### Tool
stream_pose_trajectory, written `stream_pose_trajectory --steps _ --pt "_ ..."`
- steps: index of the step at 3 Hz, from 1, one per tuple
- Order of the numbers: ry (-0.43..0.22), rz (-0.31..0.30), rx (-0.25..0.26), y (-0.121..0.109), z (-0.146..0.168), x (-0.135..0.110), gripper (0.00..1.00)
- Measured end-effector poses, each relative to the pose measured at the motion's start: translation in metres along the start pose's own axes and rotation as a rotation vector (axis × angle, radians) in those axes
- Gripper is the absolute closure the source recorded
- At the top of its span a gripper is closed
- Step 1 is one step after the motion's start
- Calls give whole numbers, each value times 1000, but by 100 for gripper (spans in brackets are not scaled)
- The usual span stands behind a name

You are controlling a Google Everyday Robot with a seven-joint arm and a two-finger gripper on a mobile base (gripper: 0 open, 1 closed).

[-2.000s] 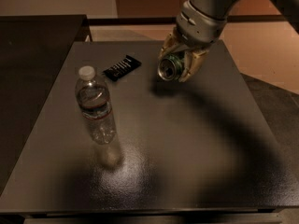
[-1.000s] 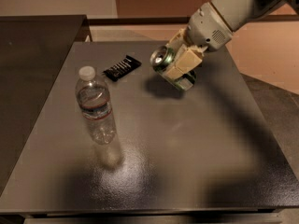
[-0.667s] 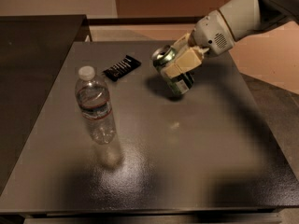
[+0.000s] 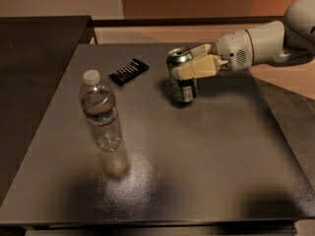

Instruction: Place green can upright

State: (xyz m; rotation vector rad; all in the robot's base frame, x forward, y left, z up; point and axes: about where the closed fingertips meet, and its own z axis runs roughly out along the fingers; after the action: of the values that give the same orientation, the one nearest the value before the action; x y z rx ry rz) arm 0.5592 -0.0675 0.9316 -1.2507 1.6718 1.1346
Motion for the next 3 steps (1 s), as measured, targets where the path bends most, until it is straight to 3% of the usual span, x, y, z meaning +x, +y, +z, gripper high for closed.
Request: stream_pose_trajectory --steps 1,3 --pt "-124 -29 -16 -1 -7 2 100" --pt "-203 -157 -34 0 -11 9 100"
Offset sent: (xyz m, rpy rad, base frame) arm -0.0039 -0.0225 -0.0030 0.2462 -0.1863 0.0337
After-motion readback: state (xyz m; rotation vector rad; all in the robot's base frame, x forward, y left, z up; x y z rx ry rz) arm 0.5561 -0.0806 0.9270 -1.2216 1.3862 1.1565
